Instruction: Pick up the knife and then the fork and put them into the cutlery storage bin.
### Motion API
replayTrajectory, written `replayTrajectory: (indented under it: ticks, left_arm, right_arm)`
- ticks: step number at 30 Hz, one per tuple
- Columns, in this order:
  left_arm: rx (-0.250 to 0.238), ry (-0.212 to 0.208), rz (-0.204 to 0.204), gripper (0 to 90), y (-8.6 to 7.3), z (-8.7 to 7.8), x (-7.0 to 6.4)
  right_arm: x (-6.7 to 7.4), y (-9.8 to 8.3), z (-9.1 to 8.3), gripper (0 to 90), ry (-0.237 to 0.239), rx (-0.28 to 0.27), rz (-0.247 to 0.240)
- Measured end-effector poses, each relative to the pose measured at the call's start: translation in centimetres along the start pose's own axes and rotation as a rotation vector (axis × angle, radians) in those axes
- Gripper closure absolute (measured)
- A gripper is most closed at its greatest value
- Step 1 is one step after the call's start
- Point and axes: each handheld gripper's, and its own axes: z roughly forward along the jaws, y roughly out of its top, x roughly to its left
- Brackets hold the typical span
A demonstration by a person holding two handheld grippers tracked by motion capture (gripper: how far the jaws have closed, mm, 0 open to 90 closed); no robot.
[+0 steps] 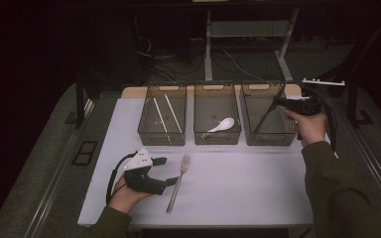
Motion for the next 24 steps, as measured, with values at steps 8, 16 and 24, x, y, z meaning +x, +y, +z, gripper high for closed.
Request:
replayTrajectory:
  ticks: [8, 16, 24]
  left_arm:
    - [-0.001, -0.002, 0.000, 19.4, 0.0, 0.0, 0.1]
    - [0.004, -0.008, 0.000, 19.4, 0.0, 0.2, 0.1]
    - [0.008, -0.011, -0.001, 19.4, -0.1, 0.2, 0.3]
  right_arm:
    - [-1.2, 0.5, 1.9, 83.6, -0.078, 0.007, -0.035]
    - [-2.7, 0.5, 5.1, 76.5, -0.146, 0.123, -0.060]
    - [-3.5, 0.3, 6.7, 67.1, -0.178, 0.182, -0.054]
